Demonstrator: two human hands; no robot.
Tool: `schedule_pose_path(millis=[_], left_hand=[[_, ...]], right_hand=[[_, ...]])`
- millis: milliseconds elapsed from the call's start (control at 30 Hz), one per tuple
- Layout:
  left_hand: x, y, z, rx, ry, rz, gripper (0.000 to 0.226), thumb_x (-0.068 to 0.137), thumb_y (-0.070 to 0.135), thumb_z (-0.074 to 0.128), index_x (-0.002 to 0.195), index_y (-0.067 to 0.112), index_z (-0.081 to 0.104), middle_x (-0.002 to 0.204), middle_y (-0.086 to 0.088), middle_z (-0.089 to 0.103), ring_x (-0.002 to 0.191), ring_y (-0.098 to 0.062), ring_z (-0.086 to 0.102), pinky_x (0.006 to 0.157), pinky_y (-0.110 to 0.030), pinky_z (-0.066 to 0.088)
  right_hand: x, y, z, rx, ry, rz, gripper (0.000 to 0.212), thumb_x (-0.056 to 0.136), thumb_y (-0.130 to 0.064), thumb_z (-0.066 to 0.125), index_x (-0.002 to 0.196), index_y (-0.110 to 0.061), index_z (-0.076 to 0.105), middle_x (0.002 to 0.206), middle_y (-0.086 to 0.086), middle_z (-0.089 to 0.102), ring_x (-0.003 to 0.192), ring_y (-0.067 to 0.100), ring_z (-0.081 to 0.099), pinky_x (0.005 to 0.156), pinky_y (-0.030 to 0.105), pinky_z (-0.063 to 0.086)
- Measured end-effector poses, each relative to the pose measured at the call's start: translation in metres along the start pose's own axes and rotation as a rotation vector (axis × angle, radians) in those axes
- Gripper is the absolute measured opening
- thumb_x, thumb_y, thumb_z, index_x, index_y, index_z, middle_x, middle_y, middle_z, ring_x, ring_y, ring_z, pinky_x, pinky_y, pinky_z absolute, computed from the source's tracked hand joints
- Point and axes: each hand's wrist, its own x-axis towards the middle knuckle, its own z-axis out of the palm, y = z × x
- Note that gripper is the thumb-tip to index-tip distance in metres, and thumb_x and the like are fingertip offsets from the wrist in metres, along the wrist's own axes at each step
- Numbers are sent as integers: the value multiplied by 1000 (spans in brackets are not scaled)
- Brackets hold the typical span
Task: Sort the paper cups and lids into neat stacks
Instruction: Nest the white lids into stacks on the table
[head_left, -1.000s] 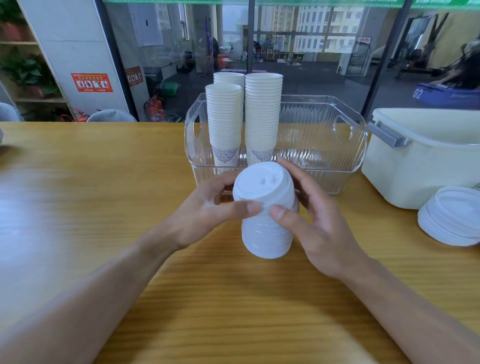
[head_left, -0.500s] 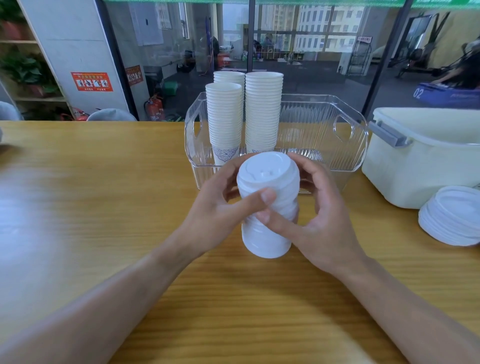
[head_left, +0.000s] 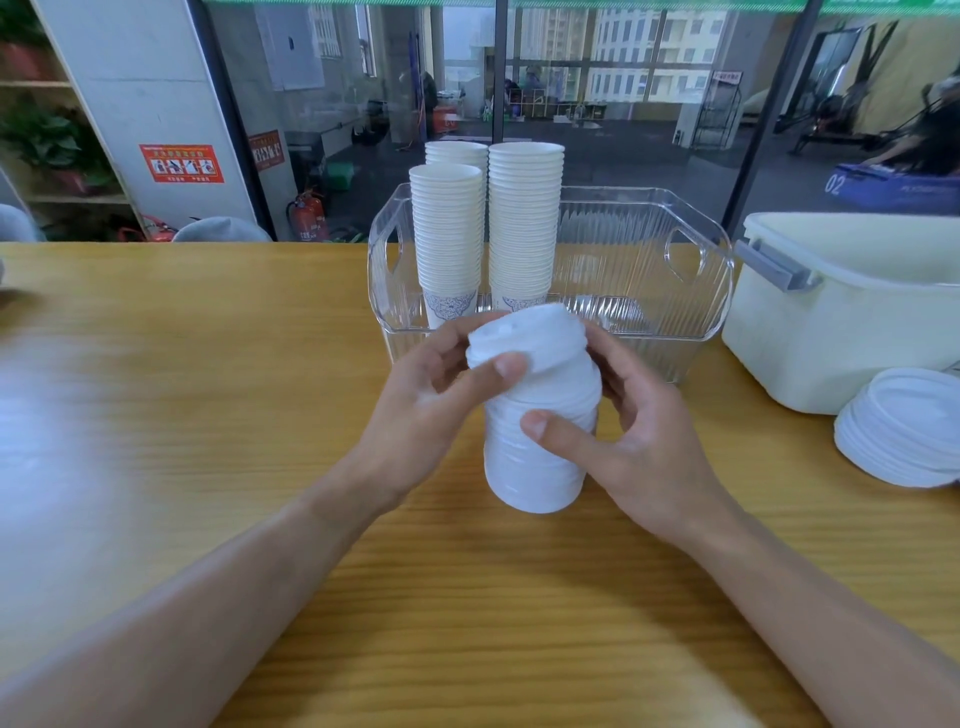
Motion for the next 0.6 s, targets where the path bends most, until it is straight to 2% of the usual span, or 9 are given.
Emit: schedule_pose_path(millis=[67, 200, 300, 400, 467, 533, 600], left_hand=[[2, 2, -4, -73, 60, -5, 64, 82, 42, 71, 135, 7, 62, 127, -13, 72, 121, -27, 68, 101, -33, 54], [6, 2, -12, -95, 138, -23, 69, 79, 52, 71, 134, 11, 64, 126, -14, 72, 122, -29, 66, 106, -43, 52], [6, 1, -13, -94, 154, -28, 73, 76, 50, 75, 135, 10, 61, 125, -10, 73, 121, -26, 67, 103, -39, 54], [5, 1, -10, -109, 145, -22, 70, 75, 46, 77, 133, 10, 60, 122, -8, 75, 119, -28, 68, 100, -36, 57], [5, 1, -10, -112, 147, -25, 71, 75, 46, 76, 134, 9, 60, 123, -10, 74, 121, -32, 66, 102, -41, 55], [6, 0, -10, -107, 152, -31, 72, 78, 49, 74, 136, 8, 60, 127, -15, 71, 124, -34, 64, 105, -47, 53], [7, 0, -12, -113, 164, -42, 71, 79, 52, 72, 136, 10, 62, 129, -14, 71, 123, -31, 65, 103, -47, 53]], right_hand=[[0, 1, -1, 10, -3, 7, 91, 70, -52, 85, 149, -26, 50, 141, -14, 62, 135, 8, 55, 114, 41, 45], [-1, 2, -4, 28, -16, 22, 88, 68, -52, 84, 146, -27, 52, 139, -14, 62, 132, 5, 56, 113, 34, 45], [0, 2, -3, 42, -11, 58, 94, 65, -56, 85, 147, -29, 50, 136, -18, 64, 129, 1, 58, 110, 31, 46], [0, 2, -2, 51, -9, 64, 93, 65, -56, 85, 147, -29, 52, 135, -17, 65, 128, 1, 59, 110, 33, 46], [1, 3, -3, 99, 4, 52, 87, 66, -49, 86, 144, -25, 55, 134, -12, 68, 128, 7, 61, 110, 36, 47], [4, 2, -7, 185, 13, 47, 81, 66, -42, 86, 140, -21, 59, 130, -6, 71, 125, 14, 64, 105, 36, 50], [8, 2, -13, 276, 8, 58, 75, 66, -36, 84, 135, -18, 62, 124, -3, 74, 117, 15, 68, 93, 30, 55]])
